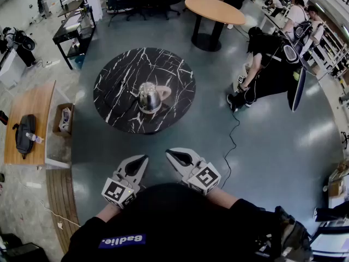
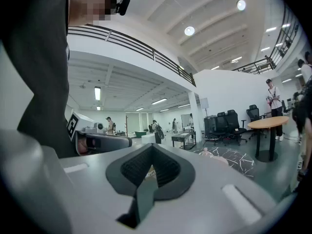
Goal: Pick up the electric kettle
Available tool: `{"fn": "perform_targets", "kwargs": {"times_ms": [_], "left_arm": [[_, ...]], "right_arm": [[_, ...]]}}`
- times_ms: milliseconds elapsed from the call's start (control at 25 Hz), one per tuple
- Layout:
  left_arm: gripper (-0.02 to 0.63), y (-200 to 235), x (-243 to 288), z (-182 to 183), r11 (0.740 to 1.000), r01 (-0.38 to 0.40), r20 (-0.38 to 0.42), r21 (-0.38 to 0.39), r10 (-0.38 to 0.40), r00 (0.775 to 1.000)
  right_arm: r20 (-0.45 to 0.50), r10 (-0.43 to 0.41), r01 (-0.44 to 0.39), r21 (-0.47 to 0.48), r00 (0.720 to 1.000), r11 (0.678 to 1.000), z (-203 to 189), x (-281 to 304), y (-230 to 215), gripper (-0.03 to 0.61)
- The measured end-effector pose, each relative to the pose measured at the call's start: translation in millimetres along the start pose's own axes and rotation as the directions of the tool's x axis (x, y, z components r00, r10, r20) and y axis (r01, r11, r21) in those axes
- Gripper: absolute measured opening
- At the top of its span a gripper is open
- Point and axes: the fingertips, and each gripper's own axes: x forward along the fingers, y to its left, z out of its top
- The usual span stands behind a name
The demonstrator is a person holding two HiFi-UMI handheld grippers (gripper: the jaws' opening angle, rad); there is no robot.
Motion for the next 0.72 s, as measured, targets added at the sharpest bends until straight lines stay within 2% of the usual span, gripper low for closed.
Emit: {"fn": "perform_targets", "kwargs": {"times_ms": [160, 360, 720], "left_arm": [[0.006, -0.1, 2.9, 7.2, 1.0, -0.006, -0.006, -0.015, 0.006, 1.0], [0.006, -0.3, 5.4, 7.7, 1.0, -0.007, -0.017, -0.018, 0.007, 1.0], [0.006, 3.8, 8.7, 9.5, 0.999, -0.027, -0.01, -0.019, 0.026, 1.0]], "right_arm": [[-0.004, 0.013, -0.013, -0.021, 1.0, 1.0, -4.3, 1.7, -1.6, 0.002], [-0.007, 0.007, -0.007, 0.005, 1.0, 1.0, 0.1, 3.2, -2.9, 0.002], [0.02, 0.02, -0.02, -0.004, 1.0, 1.0, 0.6, 3.1, -9.8, 0.002]]}}
